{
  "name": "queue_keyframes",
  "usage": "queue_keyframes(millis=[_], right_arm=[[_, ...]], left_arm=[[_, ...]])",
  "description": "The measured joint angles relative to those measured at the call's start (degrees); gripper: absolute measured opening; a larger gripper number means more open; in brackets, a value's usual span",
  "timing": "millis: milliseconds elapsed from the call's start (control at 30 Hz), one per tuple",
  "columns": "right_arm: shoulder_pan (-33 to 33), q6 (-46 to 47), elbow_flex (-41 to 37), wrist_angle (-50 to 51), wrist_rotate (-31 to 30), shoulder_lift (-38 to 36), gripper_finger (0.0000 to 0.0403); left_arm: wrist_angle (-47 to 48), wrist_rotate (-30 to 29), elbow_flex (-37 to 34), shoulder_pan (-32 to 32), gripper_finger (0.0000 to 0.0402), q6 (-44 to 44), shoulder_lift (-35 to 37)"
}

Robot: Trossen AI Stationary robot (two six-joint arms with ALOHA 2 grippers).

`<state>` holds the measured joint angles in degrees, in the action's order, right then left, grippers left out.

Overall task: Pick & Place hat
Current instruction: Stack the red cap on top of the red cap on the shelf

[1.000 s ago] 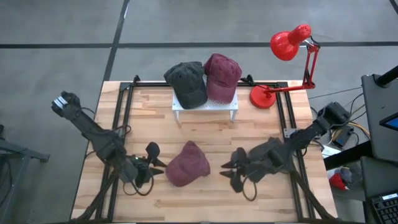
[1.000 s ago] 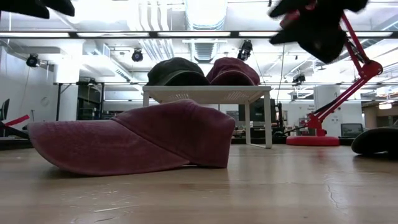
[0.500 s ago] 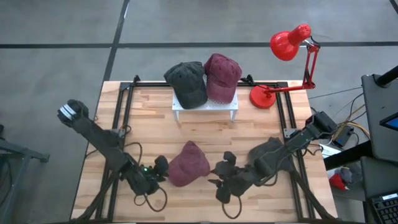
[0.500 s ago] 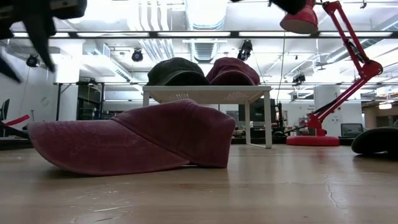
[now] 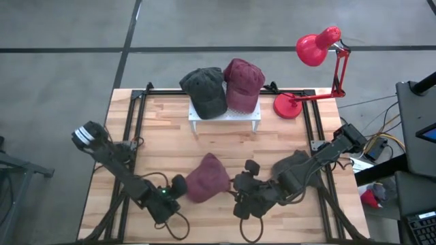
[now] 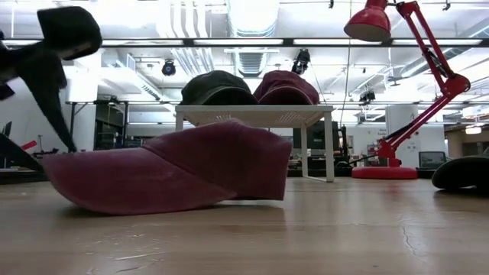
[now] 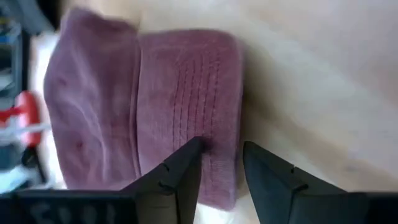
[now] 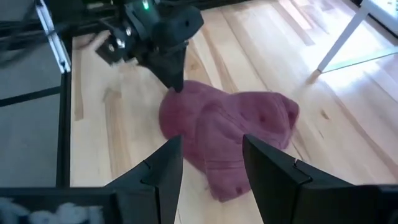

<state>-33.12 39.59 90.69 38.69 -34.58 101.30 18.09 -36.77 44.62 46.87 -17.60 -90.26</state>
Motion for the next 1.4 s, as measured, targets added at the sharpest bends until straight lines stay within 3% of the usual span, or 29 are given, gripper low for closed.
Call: queue_keyframes(millis=[133,600,933,1400], right_arm=[[-0.1,0.2,0.0,0.0,-0.1,0.0,0.0162],[-0.5,2.2,0.0,-0.2,-0.1,0.0,0.0162],[-1.2,4.7,-0.1,-0.1,-0.1,0.1,0.0162],[-3.0,20.4,-4.4,-0.2,0.1,0.1,0.0141]], left_arm=[[0.0,-5.6,0.0,0.0,0.0140,2.7,-2.2],[-15.7,-10.0,0.0,-4.0,0.0128,21.9,-8.3],[-18.3,-12.4,0.1,-5.8,0.0008,22.7,-10.1],[-18.5,-16.9,6.2,-6.6,0.0000,11.6,-10.0]])
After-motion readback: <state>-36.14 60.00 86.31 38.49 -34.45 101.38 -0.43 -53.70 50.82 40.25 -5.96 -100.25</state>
